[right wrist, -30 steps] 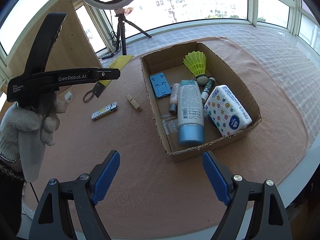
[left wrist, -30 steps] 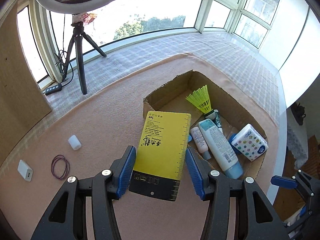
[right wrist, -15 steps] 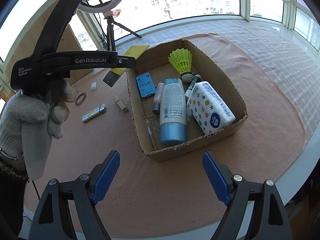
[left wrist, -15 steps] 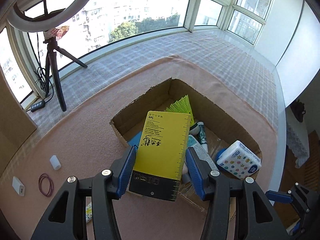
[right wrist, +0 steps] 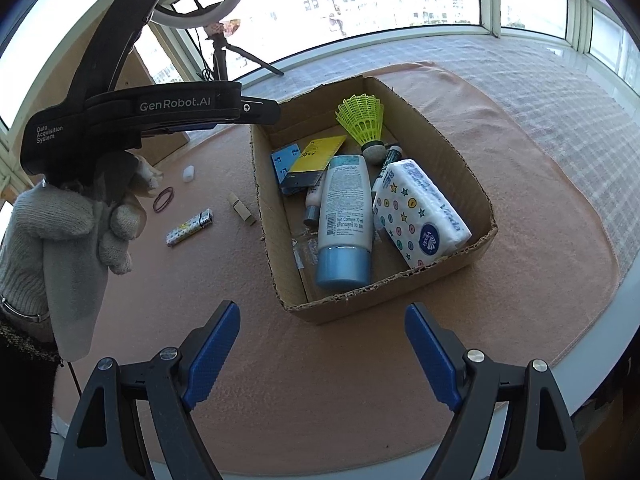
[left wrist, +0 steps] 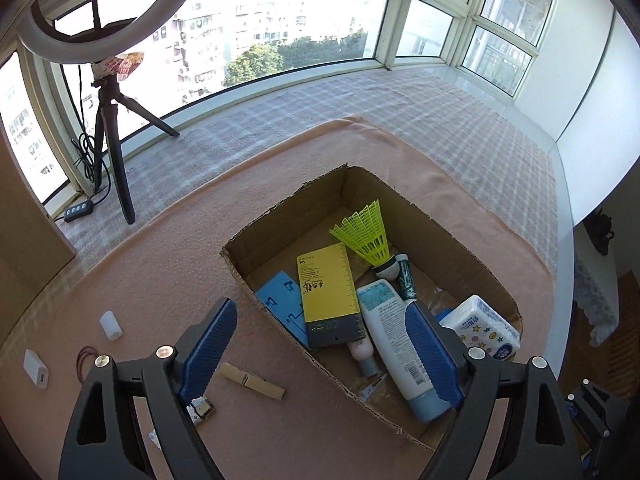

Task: Organize objects
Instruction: 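Lift the ruler card into the box and open the left tool, then grasp the purple rubber band with the left tool while the right tool approaches the patterned lighter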

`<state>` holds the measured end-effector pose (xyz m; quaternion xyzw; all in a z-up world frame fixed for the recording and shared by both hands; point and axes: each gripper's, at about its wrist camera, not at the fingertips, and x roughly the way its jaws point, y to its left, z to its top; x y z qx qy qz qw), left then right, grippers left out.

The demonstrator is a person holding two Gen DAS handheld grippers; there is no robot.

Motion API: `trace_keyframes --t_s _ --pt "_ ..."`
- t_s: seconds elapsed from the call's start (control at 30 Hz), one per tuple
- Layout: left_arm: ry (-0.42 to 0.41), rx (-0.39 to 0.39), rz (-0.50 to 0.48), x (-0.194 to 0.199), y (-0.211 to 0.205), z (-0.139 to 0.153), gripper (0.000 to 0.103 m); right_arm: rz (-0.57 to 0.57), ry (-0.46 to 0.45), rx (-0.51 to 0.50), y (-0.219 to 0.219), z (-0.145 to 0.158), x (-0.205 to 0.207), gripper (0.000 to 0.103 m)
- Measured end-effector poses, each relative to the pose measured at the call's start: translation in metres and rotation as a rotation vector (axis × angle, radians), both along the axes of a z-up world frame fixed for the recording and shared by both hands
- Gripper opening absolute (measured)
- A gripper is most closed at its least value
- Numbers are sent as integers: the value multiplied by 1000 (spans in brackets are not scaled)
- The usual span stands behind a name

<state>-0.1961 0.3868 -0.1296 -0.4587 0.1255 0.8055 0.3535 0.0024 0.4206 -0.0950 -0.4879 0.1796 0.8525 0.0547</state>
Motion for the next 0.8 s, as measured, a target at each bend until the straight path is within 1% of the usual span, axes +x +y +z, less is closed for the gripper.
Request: trace_keyframes --t_s 0.23,0.4,0.57,0.7,0.8 --pt "-2 3 7 3 -13 1 88 20 -9 -13 -7 0 -4 82" --pt "-11 2 44 1 -36 -1 88 40 -11 -31 -15 -1 -10 82" --pt "-15 -6 92 -4 -70 -4 88 71 -19 -57 -27 -4 -17 82" --pt "-27 -16 147 -13 -106 -10 88 101 -24 -62 -39 -4 -26 82" --pt "-39 -26 205 -22 -138 -15 88 126 -16 -59 -46 -1 -35 82"
